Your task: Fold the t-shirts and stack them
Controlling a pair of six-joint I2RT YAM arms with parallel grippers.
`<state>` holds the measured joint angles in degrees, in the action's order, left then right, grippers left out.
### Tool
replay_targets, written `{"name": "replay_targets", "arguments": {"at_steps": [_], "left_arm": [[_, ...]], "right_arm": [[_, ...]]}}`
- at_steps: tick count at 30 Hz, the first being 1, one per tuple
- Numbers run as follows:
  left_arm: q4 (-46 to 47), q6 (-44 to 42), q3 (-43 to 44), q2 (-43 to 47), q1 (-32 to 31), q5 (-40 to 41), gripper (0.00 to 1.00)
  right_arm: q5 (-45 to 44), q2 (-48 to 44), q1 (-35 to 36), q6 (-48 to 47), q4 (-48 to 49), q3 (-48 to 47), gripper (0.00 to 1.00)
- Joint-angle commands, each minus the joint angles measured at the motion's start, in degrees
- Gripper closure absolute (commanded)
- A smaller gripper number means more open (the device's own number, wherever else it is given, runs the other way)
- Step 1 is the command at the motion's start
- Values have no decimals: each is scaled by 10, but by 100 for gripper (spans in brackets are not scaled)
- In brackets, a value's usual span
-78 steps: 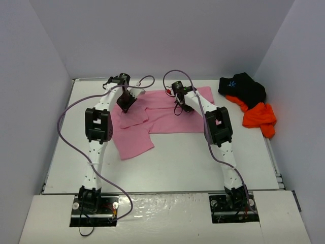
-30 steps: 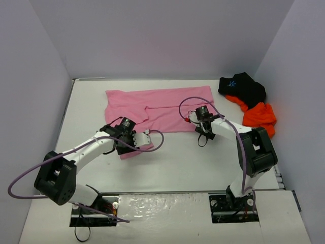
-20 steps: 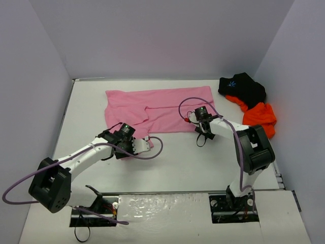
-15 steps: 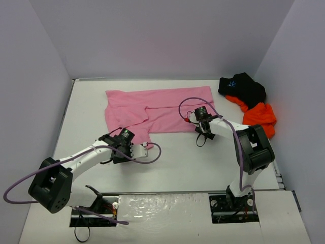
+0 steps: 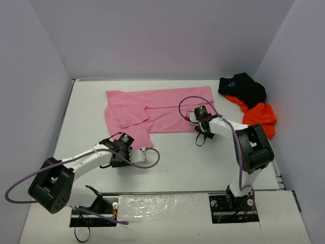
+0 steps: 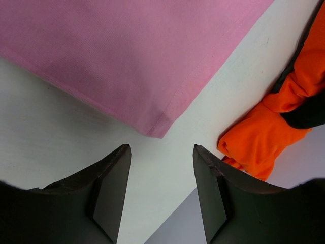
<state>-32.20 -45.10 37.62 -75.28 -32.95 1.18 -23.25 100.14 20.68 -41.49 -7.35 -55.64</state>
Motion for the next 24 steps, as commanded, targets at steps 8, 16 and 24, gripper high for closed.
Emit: {"name": "replay_targets", "arguments": {"at_steps": [8, 16, 24], "left_arm": [[105, -18, -5, -31, -3, 13, 62], [135, -19, 10, -57, -5, 15, 64], [128, -24, 17, -64, -12, 11, 100]], "right_arm": [[-36, 5, 10, 16, 5, -30, 51], [-37, 19, 13, 20, 6, -34, 51], [-40, 27, 14, 18, 7, -44, 51]]}}
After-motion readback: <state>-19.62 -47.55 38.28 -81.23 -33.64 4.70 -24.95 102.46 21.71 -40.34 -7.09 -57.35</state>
